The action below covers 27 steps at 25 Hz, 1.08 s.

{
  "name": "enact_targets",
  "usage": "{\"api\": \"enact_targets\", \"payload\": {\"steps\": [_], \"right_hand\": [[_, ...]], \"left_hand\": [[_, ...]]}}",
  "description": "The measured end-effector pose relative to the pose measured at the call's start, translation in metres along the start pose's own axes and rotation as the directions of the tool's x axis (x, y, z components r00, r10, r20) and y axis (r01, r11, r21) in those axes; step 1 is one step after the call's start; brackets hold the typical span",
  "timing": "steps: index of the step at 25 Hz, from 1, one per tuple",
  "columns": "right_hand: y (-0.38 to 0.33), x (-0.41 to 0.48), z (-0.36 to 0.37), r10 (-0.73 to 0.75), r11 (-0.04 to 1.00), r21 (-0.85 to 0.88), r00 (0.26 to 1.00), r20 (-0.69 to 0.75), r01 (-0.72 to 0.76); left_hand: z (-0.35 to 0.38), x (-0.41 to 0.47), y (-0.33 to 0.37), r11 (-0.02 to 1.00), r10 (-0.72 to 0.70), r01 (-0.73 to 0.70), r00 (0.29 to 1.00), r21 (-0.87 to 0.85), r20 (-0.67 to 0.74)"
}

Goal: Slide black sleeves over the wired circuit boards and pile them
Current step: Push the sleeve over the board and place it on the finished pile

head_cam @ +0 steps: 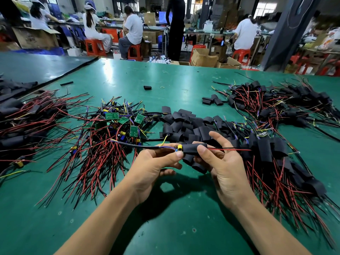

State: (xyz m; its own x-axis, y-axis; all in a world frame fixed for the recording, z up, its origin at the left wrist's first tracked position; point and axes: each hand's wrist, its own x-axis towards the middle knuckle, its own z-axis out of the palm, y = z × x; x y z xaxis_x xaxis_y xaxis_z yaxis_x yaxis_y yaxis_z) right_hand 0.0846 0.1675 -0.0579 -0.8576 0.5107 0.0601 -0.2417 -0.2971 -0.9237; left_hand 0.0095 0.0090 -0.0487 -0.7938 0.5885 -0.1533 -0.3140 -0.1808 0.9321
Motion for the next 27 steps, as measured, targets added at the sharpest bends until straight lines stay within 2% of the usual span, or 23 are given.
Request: {"api": "enact_targets", "payload": {"steps": [4,8,11,15,18,21,27], "right_hand": [[-0.0004,-0.0005,0.0016,0.008,0.999,0.038,1.0,-0.001,-0.008],[-0.0033,-0.001,0.0028,0.04,0.988,0.147,0.999,-0.018,-0.036],[-0.0002,-0.0027,0.0042,0.062,0.975,0.211,0.998,0.025,-0.066],[0.0041,-0.0061,0.008,0.09,0.971,0.213,0.993,0.079,-0.105],[0.005,-0.0078,0.0087,0.103,0.968,0.221,0.991,0.089,-0.12],[0.0037,-0.0083,0.0084,0.097,0.974,0.196,0.99,0.107,-0.117],[-0.0019,-0.007,0.0071,0.084,0.981,0.161,0.986,0.147,-0.108]], "left_hand": [[0.0007,0.0007,-0.0014,0.999,0.025,-0.025,1.0,0.02,-0.017],[0.0003,0.0026,0.0005,0.993,-0.011,0.018,0.998,-0.113,0.062],[0.002,0.0029,-0.0022,0.995,-0.011,0.013,1.0,-0.101,0.026],[0.0049,0.0035,-0.0032,0.992,0.01,-0.01,1.0,-0.128,0.0],[0.0038,0.0027,-0.0021,0.985,0.008,0.0,0.999,-0.175,0.046],[0.0018,0.0016,-0.0002,0.993,0.01,0.003,0.995,-0.121,0.101],[0.0004,0.0015,0.0019,0.991,0.101,-0.097,0.994,-0.09,0.047]]}}
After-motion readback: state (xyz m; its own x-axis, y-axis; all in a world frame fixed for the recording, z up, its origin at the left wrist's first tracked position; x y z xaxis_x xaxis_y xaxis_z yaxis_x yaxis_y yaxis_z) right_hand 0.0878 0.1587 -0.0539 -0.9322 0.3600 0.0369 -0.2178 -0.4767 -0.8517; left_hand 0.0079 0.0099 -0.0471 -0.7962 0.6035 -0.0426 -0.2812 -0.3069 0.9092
